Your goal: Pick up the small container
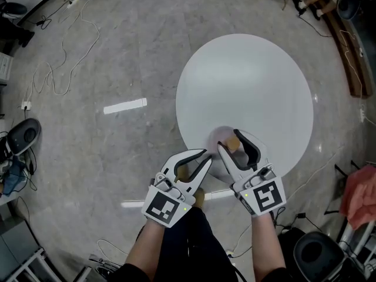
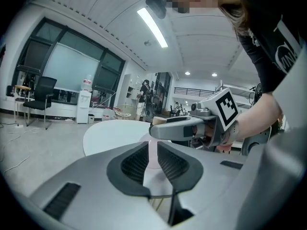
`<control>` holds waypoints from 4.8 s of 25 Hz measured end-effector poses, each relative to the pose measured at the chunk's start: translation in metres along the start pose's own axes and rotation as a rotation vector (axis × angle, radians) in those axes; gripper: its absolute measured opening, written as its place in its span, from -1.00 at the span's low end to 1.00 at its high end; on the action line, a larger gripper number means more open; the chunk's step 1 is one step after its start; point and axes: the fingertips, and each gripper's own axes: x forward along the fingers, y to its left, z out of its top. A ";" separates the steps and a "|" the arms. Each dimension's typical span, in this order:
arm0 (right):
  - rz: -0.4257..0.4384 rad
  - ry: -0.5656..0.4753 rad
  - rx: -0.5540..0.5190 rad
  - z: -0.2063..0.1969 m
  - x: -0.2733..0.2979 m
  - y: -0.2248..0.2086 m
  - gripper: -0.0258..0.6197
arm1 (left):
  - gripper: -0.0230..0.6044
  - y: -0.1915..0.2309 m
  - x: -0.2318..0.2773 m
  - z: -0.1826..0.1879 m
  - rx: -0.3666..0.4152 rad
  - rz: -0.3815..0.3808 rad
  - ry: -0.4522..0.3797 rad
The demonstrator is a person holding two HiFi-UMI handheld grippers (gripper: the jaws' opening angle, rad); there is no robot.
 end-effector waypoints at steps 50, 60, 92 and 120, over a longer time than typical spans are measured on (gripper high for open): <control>0.151 0.015 -0.098 -0.004 0.004 0.045 -0.51 | 0.23 -0.012 0.050 -0.053 0.256 -0.125 0.361; 0.164 0.015 -0.112 -0.002 0.005 0.047 -0.51 | 0.23 -0.010 0.049 -0.054 0.252 -0.081 0.374; 0.146 -0.052 -0.133 0.048 -0.013 0.038 -0.51 | 0.23 -0.018 0.052 -0.003 0.275 -0.076 0.336; 0.140 -0.102 -0.141 0.158 -0.068 0.047 -0.51 | 0.23 -0.056 0.024 0.110 0.284 -0.098 0.351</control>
